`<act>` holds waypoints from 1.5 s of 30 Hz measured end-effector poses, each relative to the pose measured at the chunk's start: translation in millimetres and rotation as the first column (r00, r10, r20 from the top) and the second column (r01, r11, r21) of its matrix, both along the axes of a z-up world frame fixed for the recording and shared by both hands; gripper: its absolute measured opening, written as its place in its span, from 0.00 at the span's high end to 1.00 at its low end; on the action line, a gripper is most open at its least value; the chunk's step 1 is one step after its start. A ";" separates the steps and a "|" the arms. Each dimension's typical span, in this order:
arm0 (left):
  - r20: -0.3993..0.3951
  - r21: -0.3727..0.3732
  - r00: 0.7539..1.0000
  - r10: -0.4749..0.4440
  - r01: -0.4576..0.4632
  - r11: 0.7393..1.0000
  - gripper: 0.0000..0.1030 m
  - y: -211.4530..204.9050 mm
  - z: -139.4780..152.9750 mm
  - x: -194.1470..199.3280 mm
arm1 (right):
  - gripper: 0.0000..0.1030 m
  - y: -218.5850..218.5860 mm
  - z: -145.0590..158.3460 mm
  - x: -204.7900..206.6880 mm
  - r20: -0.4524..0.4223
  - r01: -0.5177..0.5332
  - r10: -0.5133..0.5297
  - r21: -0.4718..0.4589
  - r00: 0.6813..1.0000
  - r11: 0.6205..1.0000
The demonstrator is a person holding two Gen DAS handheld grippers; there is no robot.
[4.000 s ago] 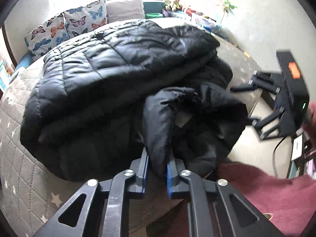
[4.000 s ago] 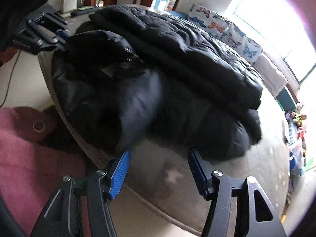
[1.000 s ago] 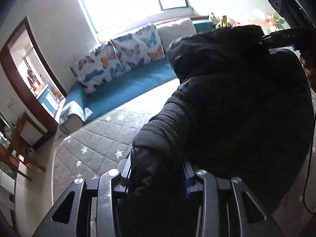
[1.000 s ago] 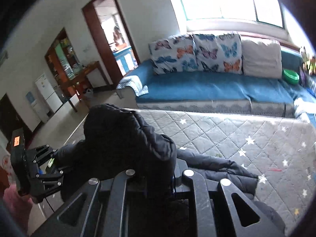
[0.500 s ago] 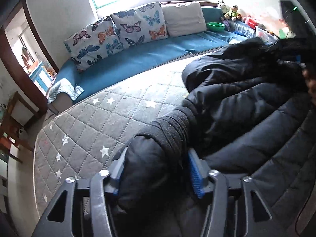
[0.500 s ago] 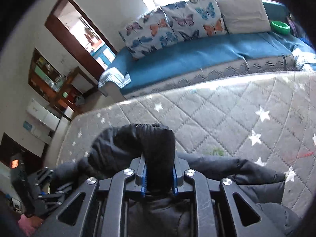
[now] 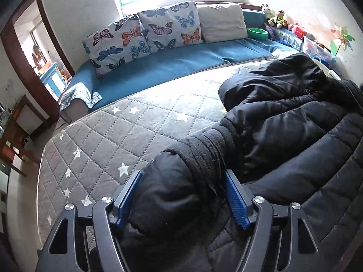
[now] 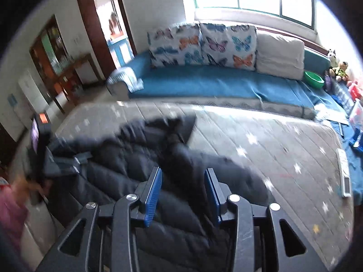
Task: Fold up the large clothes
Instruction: 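Lower the folded hem onto the jacket and open both tools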
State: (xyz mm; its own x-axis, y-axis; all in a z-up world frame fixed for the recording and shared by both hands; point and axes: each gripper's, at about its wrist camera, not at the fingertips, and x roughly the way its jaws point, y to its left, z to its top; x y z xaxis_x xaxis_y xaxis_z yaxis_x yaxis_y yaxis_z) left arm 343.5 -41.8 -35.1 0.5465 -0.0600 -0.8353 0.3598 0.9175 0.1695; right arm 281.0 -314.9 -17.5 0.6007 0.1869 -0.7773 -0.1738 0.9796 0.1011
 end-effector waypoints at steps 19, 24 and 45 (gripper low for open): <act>-0.016 -0.022 0.999 0.052 -0.053 0.998 0.12 9.8 -11.5 13.6 | 0.57 -9.7 -66.1 39.6 -0.127 0.089 -0.091 -0.020 0.988 0.996; -0.016 -0.020 0.998 0.060 -0.061 0.998 0.11 9.3 -15.1 16.2 | 0.56 -10.4 -70.2 42.2 -0.129 0.089 -0.093 -0.033 0.987 0.995; -0.015 -0.024 0.998 0.067 -0.067 0.997 0.09 10.8 -18.4 18.5 | 0.56 61.5 -51.2 56.0 -0.043 0.012 -0.017 -0.112 0.999 0.994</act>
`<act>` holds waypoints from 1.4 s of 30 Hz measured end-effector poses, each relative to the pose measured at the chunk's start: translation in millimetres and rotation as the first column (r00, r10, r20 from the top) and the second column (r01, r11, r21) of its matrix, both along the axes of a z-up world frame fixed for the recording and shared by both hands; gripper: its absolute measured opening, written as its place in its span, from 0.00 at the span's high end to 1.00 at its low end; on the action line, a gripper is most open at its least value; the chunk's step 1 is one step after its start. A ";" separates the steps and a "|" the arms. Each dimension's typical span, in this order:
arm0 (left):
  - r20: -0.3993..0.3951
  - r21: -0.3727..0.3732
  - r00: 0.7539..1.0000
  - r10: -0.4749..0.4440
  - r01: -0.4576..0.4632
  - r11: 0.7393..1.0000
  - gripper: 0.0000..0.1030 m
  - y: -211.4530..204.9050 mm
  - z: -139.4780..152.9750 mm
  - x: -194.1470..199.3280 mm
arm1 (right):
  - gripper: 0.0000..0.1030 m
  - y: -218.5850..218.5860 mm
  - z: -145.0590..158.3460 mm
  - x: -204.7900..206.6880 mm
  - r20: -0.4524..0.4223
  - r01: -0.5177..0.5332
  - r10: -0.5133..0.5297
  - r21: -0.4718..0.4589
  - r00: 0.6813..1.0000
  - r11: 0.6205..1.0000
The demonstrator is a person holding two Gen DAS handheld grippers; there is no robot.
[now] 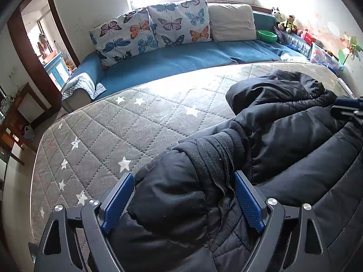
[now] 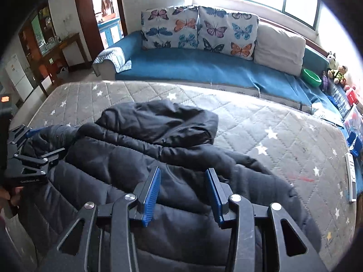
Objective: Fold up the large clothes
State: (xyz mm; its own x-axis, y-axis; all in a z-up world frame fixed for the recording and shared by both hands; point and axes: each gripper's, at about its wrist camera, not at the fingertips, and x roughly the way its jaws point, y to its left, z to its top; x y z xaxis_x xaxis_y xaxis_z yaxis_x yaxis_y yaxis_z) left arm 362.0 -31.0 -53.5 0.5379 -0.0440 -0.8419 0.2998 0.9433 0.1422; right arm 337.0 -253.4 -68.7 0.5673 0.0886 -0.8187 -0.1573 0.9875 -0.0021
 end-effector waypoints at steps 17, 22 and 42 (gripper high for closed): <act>-0.001 -0.009 1.000 0.015 -0.015 1.000 0.04 1.9 -6.4 3.5 | 0.57 -1.8 -22.5 6.4 -0.035 0.030 -0.030 -0.004 0.999 1.000; 0.000 -0.007 1.000 0.018 -0.018 1.000 0.03 2.1 -7.3 4.0 | 0.57 -0.3 -24.1 4.8 -0.025 0.031 -0.031 -0.016 0.999 0.999; 0.021 0.019 1.000 0.023 -0.024 1.000 0.02 -1.8 -8.1 1.4 | 0.57 7.4 -25.2 2.2 0.001 0.033 -0.033 -0.055 0.999 0.998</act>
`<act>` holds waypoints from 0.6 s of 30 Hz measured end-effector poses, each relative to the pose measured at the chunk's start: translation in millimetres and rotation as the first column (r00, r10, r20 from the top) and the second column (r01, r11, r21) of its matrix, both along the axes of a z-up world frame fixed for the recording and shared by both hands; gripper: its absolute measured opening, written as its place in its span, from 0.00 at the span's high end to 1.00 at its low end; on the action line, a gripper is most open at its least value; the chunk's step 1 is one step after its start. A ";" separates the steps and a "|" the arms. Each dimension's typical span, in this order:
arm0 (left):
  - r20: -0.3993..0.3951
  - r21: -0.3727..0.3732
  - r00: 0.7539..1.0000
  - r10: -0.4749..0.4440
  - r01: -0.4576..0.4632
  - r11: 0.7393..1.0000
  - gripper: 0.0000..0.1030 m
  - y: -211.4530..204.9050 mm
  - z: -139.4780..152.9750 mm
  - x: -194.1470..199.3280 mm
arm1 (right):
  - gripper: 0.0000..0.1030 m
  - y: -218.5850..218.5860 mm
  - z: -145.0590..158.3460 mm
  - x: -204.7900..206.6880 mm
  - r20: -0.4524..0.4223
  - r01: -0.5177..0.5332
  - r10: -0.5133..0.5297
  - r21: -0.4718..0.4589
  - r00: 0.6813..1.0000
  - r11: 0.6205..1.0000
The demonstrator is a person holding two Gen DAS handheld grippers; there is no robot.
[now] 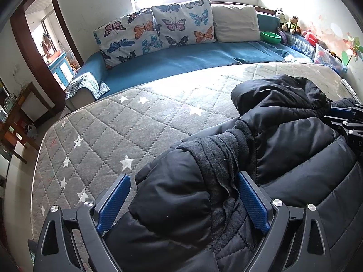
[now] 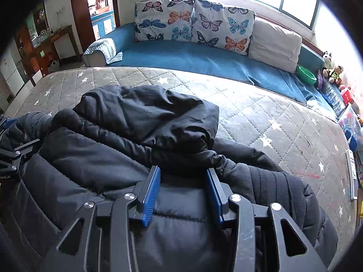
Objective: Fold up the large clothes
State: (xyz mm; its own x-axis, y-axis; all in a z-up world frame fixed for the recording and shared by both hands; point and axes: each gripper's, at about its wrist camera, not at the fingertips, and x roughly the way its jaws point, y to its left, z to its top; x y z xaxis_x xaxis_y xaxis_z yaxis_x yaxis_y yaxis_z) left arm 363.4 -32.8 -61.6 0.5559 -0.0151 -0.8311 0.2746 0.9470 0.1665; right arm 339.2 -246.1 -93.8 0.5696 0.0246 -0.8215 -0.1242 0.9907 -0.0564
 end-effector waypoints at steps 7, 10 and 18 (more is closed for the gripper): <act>0.054 0.023 0.999 -0.004 0.002 1.000 0.03 -3.1 19.3 -17.2 | 0.56 2.7 15.5 -13.2 0.044 0.002 -0.001 -0.024 0.999 1.000; 0.077 0.005 0.997 -0.010 0.010 1.000 0.03 -4.0 33.7 -32.7 | 0.56 4.3 26.5 -22.7 0.058 -0.003 0.004 -0.022 0.998 1.000; 0.152 -0.048 0.984 -0.090 0.099 0.994 0.03 -19.0 76.0 -108.9 | 0.56 20.2 47.9 -69.2 0.125 -0.079 0.083 -0.035 0.989 0.996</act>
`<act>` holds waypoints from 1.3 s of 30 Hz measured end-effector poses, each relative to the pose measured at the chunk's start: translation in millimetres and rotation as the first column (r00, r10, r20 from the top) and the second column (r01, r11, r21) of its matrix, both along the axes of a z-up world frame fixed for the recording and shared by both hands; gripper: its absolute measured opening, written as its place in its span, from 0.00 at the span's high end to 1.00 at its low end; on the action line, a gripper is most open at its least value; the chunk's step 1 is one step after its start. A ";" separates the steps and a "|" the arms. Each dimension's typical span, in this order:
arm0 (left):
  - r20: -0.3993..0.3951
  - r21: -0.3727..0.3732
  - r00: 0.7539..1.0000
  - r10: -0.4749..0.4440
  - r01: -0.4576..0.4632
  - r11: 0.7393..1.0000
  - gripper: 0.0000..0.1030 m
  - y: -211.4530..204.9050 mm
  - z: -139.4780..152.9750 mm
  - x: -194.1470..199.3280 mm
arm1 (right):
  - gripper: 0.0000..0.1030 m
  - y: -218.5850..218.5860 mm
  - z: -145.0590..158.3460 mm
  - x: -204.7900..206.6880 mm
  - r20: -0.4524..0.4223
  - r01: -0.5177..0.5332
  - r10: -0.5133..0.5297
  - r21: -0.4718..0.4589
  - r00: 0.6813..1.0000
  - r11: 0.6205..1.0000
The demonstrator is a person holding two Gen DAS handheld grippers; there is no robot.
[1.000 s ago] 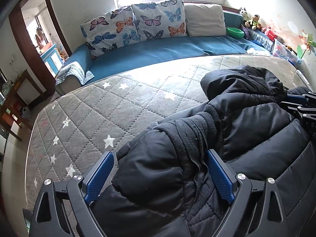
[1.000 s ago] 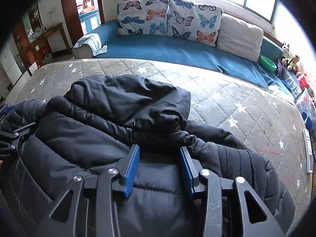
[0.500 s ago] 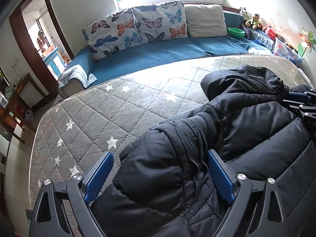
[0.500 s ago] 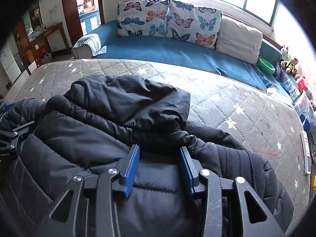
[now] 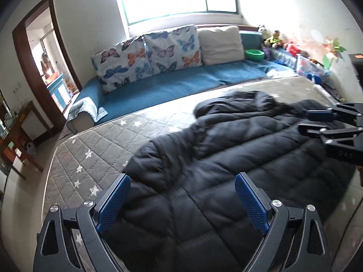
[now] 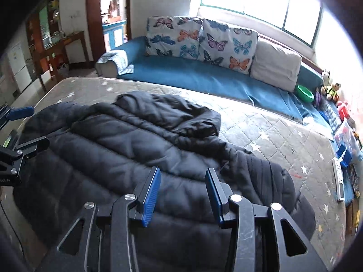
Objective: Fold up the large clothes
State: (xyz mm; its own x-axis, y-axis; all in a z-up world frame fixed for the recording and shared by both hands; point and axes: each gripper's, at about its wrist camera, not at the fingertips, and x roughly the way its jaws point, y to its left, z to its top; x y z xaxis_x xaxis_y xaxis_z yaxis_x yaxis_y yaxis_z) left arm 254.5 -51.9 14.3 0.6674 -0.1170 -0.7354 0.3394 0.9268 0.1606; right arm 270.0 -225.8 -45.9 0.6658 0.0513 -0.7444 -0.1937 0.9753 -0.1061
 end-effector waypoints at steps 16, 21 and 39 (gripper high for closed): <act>-0.080 -0.040 0.997 -0.019 0.016 0.999 0.04 -5.4 -43.9 -76.3 | 0.53 5.4 -28.2 -39.7 -0.029 -0.040 0.042 0.067 0.999 0.997; -0.100 -0.039 0.995 -0.011 0.007 0.999 0.04 -10.6 -60.9 -77.6 | 0.53 15.3 -47.9 -40.6 -0.011 -0.036 0.036 -0.013 0.999 0.999; -0.033 -0.027 0.999 0.006 -0.007 1.000 0.03 0.2 -47.3 -104.0 | 0.50 -48.8 -20.5 -82.8 0.005 0.058 -0.059 0.053 0.998 0.997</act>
State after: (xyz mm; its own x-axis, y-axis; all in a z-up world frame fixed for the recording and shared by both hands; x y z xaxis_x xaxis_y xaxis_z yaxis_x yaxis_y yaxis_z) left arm 150.6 -51.7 -33.0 0.6435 -0.1325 -0.7539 0.3378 0.9330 0.1243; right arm 187.2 -274.6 -66.5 0.6740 0.0512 -0.7370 -0.1355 0.9892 -0.0552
